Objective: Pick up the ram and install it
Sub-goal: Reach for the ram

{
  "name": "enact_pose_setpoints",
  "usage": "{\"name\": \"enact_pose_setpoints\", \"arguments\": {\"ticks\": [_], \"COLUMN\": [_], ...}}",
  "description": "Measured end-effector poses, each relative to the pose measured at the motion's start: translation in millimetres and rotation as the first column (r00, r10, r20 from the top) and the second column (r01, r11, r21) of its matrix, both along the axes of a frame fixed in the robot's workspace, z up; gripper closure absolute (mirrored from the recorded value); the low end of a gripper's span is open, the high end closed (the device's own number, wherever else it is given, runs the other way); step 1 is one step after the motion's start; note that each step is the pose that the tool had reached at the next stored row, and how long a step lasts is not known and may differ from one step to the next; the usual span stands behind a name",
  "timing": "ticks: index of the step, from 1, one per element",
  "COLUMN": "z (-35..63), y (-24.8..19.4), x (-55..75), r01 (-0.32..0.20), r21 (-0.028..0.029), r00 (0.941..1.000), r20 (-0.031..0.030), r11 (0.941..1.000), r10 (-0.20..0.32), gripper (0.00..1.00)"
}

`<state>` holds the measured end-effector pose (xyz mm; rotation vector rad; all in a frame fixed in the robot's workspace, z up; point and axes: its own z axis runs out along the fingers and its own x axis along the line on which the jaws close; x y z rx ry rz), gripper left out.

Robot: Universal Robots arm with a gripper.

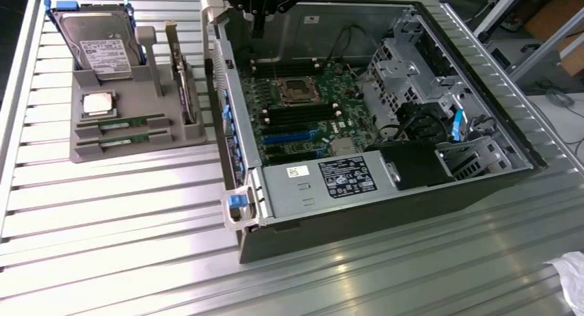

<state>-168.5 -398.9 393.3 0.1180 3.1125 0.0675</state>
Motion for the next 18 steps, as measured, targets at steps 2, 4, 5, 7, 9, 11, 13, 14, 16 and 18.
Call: {"name": "enact_pose_setpoints", "arguments": {"ticks": [2, 4, 5, 7, 9, 11, 13, 14, 16, 18], "z": [0.0, 0.0, 0.0, 0.0, 0.0, 0.0, 0.0, 0.0, 0.0, 0.0], "y": [0.0, 0.0, 0.0, 0.0, 0.0, 0.0, 0.0, 0.0, 0.0, 0.0], "x": [-2.2, -4.9, -5.5, -7.1, -8.4, -11.0, -14.1, -14.8, -16.4, -18.0], "r01": [0.000, 0.000, 0.000, 0.000, 0.000, 0.000, 0.000, 0.000, 0.000, 0.000], "r21": [0.0000, 0.0000, 0.0000, 0.0000, 0.0000, 0.0000, 0.0000, 0.0000, 0.0001, 0.0000], "r00": [1.0000, 1.0000, 1.0000, 1.0000, 1.0000, 1.0000, 1.0000, 1.0000, 1.0000, 1.0000], "r20": [0.0000, 0.0000, 0.0000, 0.0000, 0.0000, 0.0000, 0.0000, 0.0000, 0.0000, 0.0000], "r11": [1.0000, 1.0000, 1.0000, 1.0000, 1.0000, 1.0000, 1.0000, 1.0000, 1.0000, 1.0000], "r10": [0.000, 0.000, 0.000, 0.000, 0.000, 0.000, 0.000, 0.000, 0.000, 0.000], "gripper": [0.89, 0.89, 0.89, 0.89, 0.89, 0.89, 0.89, 0.89, 0.89, 0.89]}}
